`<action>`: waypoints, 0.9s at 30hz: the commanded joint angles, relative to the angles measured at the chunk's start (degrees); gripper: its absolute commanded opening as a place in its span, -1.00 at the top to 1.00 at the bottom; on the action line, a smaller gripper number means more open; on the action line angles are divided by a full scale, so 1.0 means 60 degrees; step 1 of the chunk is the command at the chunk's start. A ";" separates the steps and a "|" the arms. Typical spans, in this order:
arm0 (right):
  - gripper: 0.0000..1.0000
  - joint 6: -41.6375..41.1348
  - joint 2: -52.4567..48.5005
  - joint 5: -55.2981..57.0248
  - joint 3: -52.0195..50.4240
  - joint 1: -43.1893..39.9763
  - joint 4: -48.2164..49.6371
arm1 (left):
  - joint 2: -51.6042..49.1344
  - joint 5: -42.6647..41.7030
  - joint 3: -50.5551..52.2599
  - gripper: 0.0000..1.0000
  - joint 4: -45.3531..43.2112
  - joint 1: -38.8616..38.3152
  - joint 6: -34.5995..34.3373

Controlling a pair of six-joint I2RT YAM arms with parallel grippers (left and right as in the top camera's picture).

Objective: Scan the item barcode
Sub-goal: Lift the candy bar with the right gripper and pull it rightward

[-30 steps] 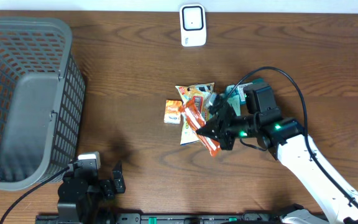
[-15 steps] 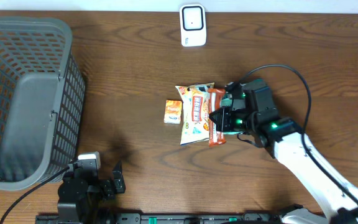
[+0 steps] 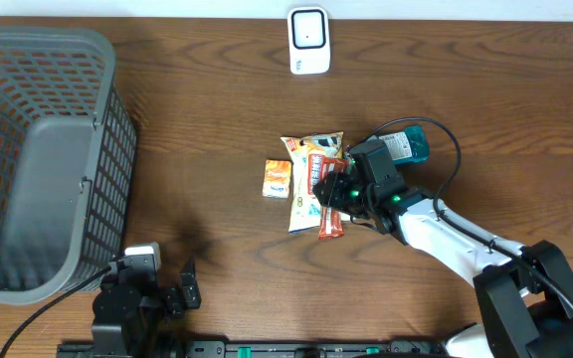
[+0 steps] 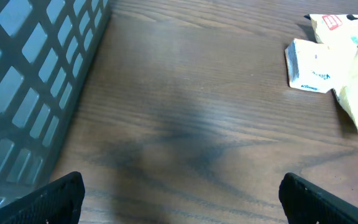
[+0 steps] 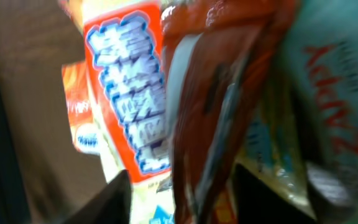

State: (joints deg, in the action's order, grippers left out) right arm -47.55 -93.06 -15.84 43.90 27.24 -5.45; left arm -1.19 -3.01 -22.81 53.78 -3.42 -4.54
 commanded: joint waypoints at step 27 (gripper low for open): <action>0.04 0.0368 -0.0703 0.0463 0.0004 -0.0594 0.0579 | -0.0025 0.0084 0.0044 -1.00 0.0033 0.0040 -0.0080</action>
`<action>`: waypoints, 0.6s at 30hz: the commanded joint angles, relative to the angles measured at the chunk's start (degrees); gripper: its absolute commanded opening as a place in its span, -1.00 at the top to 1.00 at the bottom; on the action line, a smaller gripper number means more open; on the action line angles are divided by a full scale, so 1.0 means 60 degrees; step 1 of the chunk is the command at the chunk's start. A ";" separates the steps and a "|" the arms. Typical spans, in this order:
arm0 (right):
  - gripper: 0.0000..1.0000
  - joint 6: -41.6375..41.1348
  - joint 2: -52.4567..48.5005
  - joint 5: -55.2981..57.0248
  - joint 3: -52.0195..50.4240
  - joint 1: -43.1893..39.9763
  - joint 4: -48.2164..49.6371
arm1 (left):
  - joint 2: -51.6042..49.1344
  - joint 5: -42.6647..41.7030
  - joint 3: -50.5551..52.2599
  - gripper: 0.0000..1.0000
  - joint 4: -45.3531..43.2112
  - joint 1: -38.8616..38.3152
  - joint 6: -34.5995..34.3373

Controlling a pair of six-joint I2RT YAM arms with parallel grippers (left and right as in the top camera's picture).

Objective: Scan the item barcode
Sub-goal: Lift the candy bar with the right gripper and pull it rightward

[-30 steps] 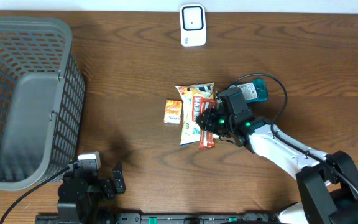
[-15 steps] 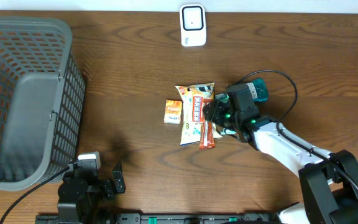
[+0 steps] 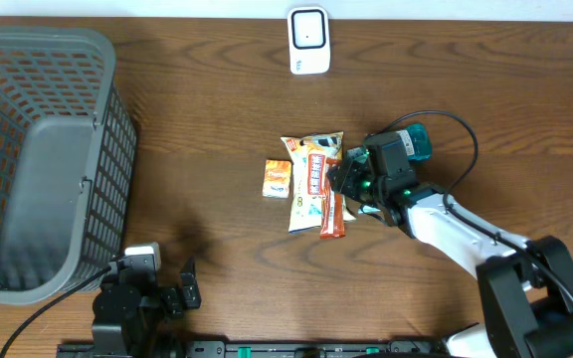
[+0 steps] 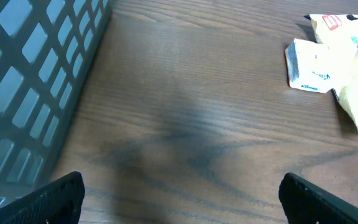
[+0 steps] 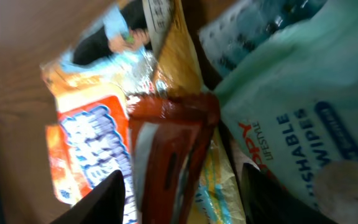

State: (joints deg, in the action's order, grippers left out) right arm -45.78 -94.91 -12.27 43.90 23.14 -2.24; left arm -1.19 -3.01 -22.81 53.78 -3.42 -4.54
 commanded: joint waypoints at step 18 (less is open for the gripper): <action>0.97 0.0222 0.0404 -0.1093 0.0011 -0.0215 0.0211 | -0.0025 0.0084 0.0044 -1.00 0.0029 0.0040 -0.0080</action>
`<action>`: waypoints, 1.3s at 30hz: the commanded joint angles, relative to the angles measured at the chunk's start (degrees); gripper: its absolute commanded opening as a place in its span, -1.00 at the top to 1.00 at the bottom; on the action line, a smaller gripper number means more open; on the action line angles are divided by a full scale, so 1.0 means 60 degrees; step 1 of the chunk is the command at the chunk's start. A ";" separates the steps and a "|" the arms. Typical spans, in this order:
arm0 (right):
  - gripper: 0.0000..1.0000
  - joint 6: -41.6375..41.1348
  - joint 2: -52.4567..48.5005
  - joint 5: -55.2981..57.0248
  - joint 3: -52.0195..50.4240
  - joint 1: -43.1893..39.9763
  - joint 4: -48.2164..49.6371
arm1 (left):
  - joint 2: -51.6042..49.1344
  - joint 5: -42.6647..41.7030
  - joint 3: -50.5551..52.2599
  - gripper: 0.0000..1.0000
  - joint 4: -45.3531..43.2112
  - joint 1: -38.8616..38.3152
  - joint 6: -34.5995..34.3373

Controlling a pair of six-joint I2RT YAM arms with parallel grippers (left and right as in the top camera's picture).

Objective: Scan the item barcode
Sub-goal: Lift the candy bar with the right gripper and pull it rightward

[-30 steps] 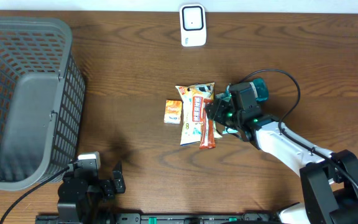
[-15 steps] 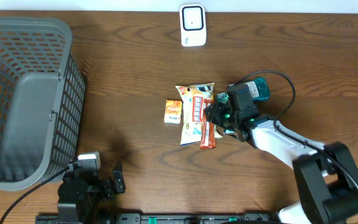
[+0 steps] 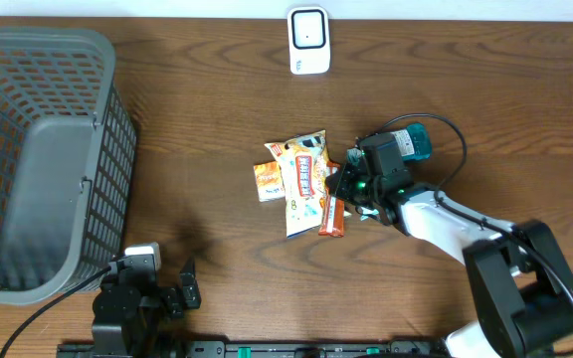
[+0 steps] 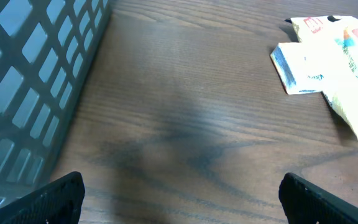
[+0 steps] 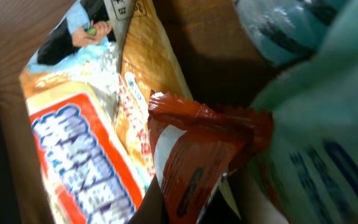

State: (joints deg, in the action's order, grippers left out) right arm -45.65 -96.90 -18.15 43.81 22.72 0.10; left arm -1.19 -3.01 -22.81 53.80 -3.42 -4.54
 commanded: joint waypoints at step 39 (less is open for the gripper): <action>0.97 0.0401 0.9256 0.3592 0.0025 0.0474 -0.4484 | -0.0025 0.0084 0.0044 -1.00 0.0025 0.0040 -0.0080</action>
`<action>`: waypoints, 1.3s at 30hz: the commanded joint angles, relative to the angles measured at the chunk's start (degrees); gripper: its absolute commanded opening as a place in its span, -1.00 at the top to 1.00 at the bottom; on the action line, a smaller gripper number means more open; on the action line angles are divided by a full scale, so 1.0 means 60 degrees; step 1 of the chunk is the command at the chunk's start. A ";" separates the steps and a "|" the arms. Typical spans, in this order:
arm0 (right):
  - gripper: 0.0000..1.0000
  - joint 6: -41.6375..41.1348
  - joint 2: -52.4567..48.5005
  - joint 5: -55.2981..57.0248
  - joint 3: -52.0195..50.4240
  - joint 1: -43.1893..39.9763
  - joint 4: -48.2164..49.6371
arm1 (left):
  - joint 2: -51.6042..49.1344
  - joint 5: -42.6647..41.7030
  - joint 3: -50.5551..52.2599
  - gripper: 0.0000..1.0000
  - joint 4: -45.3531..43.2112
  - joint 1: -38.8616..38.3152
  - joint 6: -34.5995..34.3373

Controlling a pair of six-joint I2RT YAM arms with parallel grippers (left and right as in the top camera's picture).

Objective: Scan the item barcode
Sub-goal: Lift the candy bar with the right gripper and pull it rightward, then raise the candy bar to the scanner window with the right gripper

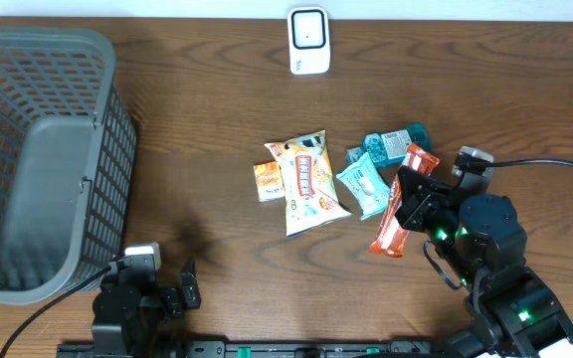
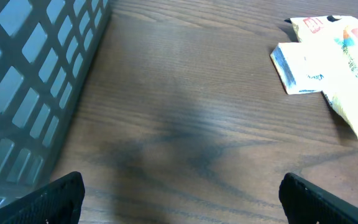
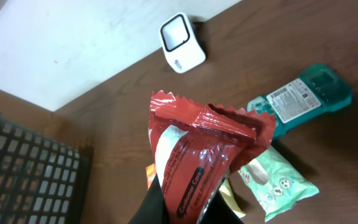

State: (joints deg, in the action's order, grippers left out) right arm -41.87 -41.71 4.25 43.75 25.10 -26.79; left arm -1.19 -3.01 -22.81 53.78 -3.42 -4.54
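Note:
My right gripper (image 3: 182,208) is shut on a red snack wrapper (image 3: 197,155), held up off the table; from overhead the red wrapper (image 1: 398,204) hangs to the right of the item pile. The white barcode scanner (image 1: 307,40) stands at the table's far edge, also seen as the scanner (image 3: 182,42) in the right wrist view. My left gripper (image 2: 179,199) rests open low over bare wood near the basket, its fingertips (image 2: 58,196) at the frame's lower corners.
A grey mesh basket (image 1: 38,149) fills the left side. On the table lie a yellow snack bag (image 1: 306,184), a small orange packet (image 1: 265,181), a mint wipes pack (image 1: 364,186) and a teal package (image 1: 396,144).
My right gripper was shut on the red wrapper down among the pile; now it holds the wrapper lifted and drawn back right, clear of the pile. The mint wipes pack now shows uncovered.
My right gripper hovered open over the pile's red wrapper. Then it stood open against the wrapper's end by the wipes. Then it was shut on the wrapper, the yellow bag and orange packet shifted left. Now the wrapper is held aloft. The left arm stayed still.

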 commanded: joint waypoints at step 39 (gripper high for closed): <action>0.97 1.2182 -1.2750 0.8597 0.8371 0.1107 0.8236 | -0.0025 0.0084 0.0044 -1.00 0.0029 0.0040 -0.0080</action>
State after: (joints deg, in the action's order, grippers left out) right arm 9.26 -113.21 48.69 91.35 30.76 16.53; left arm -1.34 -2.98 -22.79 53.80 -3.42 -4.54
